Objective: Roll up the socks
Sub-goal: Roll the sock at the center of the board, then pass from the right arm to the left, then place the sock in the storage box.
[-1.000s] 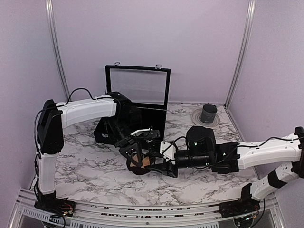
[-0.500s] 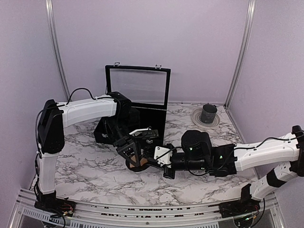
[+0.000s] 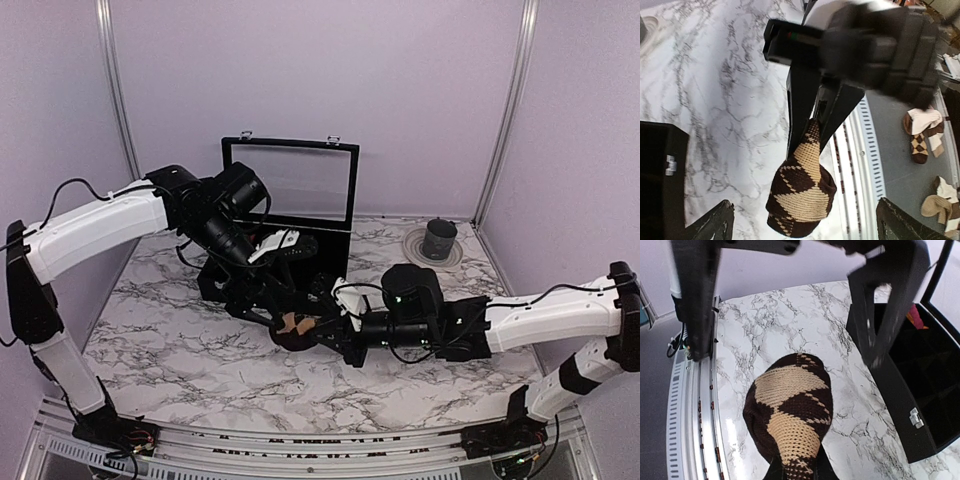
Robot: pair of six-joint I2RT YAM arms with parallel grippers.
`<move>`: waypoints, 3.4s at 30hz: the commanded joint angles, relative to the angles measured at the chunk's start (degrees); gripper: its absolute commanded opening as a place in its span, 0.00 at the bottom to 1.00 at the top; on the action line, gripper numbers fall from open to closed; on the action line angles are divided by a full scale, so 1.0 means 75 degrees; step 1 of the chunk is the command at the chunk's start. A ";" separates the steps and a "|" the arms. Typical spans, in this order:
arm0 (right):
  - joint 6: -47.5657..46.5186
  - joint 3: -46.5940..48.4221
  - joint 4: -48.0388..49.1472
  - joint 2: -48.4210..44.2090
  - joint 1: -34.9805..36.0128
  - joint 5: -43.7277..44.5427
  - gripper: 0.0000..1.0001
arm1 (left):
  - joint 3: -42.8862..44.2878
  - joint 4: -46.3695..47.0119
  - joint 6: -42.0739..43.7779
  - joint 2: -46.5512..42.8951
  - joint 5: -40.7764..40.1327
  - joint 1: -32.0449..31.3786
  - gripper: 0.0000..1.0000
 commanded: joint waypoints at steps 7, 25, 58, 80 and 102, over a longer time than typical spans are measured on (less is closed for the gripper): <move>0.3252 0.0388 0.0886 0.0487 -0.0759 -0.2216 0.00 | -0.0274 0.0428 0.0278 -0.0016 -0.0753 -0.0442 0.92; 0.4021 -0.0075 0.2746 0.0575 -0.0979 -0.3712 0.00 | -0.0111 -0.0451 0.0138 0.0635 0.0390 -0.0172 0.17; 0.3156 -0.0069 0.2061 0.0297 -0.1140 -0.1309 0.50 | 0.0480 -0.0425 -0.1494 0.0977 -0.1425 0.2700 0.00; 0.3250 -0.1279 0.1666 -0.0469 -0.1331 -0.0529 0.43 | 0.3681 -0.0207 -0.1030 0.4309 -0.5415 0.3868 0.00; 0.3646 -0.1898 0.2107 -0.0802 -0.1449 -0.0685 0.42 | 0.3757 -0.0029 -0.0098 0.5319 -0.7809 0.2943 0.00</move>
